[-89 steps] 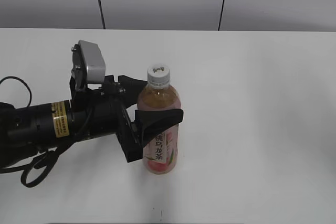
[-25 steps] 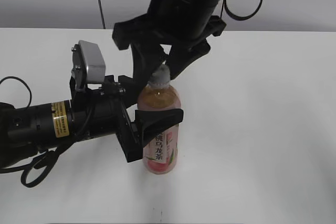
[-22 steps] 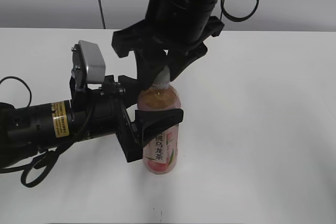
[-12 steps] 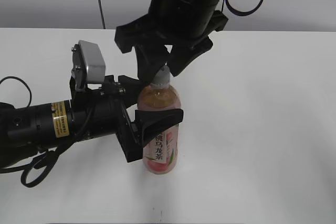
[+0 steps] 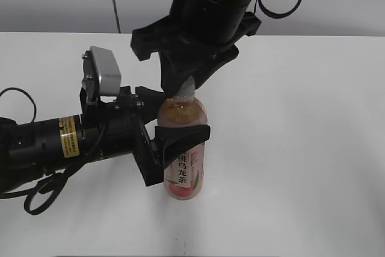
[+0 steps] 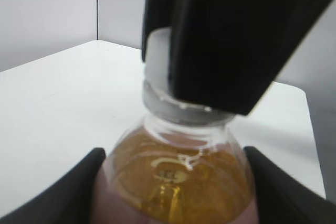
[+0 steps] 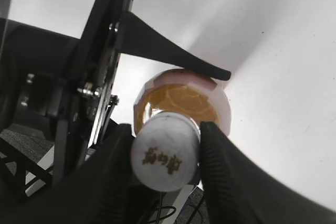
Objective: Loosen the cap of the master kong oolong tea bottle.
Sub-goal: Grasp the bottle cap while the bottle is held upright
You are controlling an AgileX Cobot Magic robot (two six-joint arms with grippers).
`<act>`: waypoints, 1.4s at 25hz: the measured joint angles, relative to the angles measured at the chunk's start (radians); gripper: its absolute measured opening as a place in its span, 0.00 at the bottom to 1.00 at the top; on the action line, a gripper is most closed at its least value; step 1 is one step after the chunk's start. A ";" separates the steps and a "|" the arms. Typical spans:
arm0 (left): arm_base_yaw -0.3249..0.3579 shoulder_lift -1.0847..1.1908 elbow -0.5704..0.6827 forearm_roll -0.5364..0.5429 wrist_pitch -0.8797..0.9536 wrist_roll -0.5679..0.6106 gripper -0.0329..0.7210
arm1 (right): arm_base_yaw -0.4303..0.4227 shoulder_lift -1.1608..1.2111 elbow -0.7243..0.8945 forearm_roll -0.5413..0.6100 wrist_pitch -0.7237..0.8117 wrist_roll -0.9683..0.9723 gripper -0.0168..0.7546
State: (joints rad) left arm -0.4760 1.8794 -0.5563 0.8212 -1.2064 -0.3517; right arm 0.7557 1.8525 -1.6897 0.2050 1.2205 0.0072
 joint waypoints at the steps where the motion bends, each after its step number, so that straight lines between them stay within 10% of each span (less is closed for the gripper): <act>1: 0.000 0.000 0.000 0.000 0.000 0.000 0.66 | 0.000 0.000 0.000 0.000 0.000 0.000 0.40; 11: 0.000 0.000 0.000 0.000 0.000 0.000 0.66 | 0.000 -0.002 0.000 0.001 0.000 -0.124 0.39; 35: 0.000 0.000 0.000 0.002 0.000 0.003 0.66 | 0.000 -0.011 0.000 -0.002 0.000 -1.088 0.38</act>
State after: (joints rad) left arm -0.4760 1.8794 -0.5563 0.8231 -1.2064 -0.3485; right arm 0.7557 1.8414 -1.6897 0.2032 1.2205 -1.0812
